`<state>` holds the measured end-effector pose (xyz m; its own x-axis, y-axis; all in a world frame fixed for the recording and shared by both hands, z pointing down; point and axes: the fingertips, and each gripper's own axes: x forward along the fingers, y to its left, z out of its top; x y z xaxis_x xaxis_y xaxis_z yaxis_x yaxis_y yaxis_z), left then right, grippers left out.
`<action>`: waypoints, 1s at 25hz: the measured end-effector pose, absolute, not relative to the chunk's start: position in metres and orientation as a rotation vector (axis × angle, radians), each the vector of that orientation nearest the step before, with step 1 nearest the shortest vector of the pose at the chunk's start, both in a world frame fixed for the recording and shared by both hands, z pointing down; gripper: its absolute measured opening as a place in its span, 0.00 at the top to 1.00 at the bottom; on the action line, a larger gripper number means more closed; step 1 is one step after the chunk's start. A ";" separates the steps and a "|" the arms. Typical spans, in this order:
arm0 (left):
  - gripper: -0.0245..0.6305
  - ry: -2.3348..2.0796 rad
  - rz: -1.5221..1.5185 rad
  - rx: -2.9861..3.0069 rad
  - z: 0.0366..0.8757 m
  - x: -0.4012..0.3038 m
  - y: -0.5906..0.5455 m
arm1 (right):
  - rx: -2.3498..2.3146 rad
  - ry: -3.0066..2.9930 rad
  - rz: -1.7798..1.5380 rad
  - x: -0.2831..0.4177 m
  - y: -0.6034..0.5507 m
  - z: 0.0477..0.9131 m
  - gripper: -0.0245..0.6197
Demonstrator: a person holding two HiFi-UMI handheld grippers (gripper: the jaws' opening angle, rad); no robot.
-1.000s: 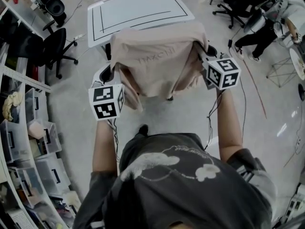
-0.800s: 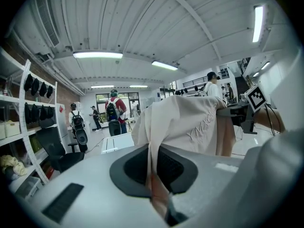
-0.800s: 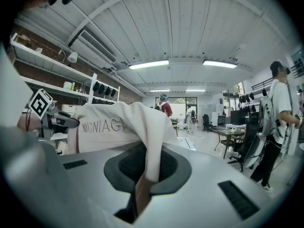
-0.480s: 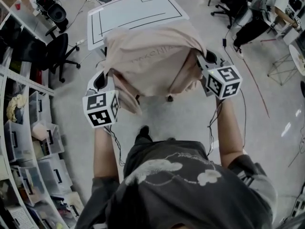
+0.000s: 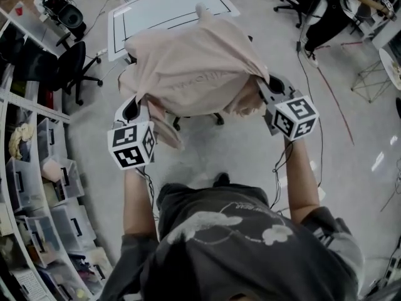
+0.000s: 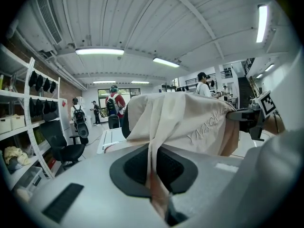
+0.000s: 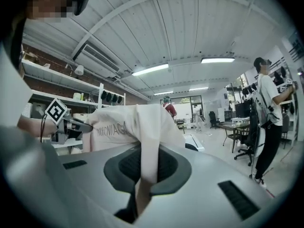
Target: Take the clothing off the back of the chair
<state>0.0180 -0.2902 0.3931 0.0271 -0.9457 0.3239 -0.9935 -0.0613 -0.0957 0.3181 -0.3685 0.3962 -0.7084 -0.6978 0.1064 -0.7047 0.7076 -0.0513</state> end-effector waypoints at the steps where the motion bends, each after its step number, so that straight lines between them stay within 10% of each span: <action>1: 0.95 -2.024 0.460 2.135 0.395 0.018 -0.290 | 1.172 -2.828 0.151 0.318 -0.367 0.399 0.97; 25: 0.95 -1.572 0.463 2.417 0.431 -0.023 -0.256 | 1.643 -2.532 0.360 0.285 -0.249 0.443 0.97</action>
<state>-0.0228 -0.2560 0.4309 0.3776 -0.8454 0.3778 -0.9152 -0.4029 0.0133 0.2850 -0.2492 0.4432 -0.4123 -0.8860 0.2123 -0.9100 0.3895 -0.1420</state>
